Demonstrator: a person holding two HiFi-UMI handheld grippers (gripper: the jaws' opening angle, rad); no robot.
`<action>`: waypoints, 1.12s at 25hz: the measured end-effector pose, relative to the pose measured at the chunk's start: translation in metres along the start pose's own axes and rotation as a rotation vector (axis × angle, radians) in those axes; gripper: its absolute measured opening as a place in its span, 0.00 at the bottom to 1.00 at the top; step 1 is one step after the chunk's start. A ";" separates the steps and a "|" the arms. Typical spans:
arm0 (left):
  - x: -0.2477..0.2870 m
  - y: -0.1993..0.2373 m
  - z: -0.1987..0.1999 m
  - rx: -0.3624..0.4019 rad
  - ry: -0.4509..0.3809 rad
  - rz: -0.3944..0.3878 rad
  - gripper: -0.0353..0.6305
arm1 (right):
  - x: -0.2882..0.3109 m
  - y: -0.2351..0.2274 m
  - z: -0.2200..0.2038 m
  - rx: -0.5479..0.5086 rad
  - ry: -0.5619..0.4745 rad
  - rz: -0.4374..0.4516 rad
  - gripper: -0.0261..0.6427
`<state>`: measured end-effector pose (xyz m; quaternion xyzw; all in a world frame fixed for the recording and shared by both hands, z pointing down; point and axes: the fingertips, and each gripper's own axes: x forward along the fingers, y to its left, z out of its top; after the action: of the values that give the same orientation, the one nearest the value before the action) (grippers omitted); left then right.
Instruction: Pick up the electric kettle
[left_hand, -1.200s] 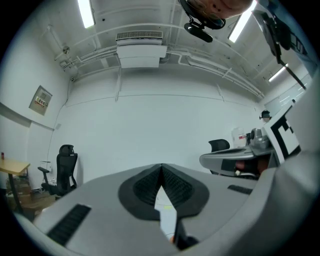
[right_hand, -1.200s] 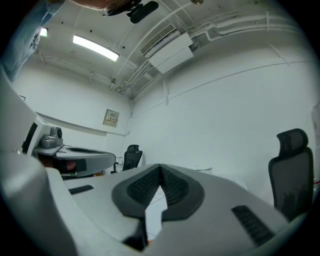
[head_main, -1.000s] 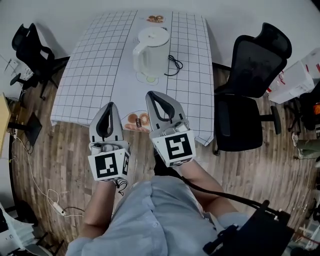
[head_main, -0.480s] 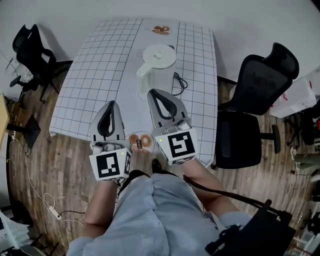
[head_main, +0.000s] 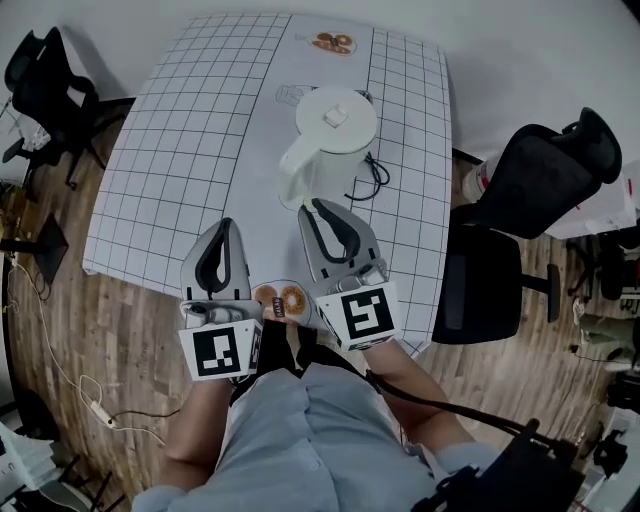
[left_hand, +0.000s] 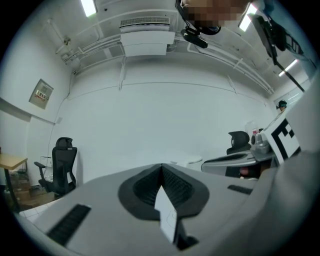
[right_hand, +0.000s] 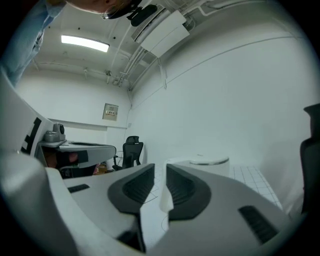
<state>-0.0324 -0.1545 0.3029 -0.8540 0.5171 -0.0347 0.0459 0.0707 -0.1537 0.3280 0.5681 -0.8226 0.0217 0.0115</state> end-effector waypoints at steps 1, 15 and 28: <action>0.004 0.003 -0.007 0.000 0.013 0.000 0.05 | 0.004 -0.001 -0.011 0.013 0.034 0.003 0.19; 0.004 0.042 -0.065 -0.010 0.149 -0.005 0.05 | 0.037 0.020 -0.076 0.116 0.122 -0.028 0.32; 0.006 0.058 -0.088 -0.053 0.207 -0.003 0.05 | 0.064 0.035 -0.085 0.118 0.124 -0.005 0.32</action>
<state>-0.0900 -0.1906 0.3835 -0.8474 0.5187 -0.1089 -0.0305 0.0151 -0.1969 0.4145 0.5673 -0.8162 0.1055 0.0290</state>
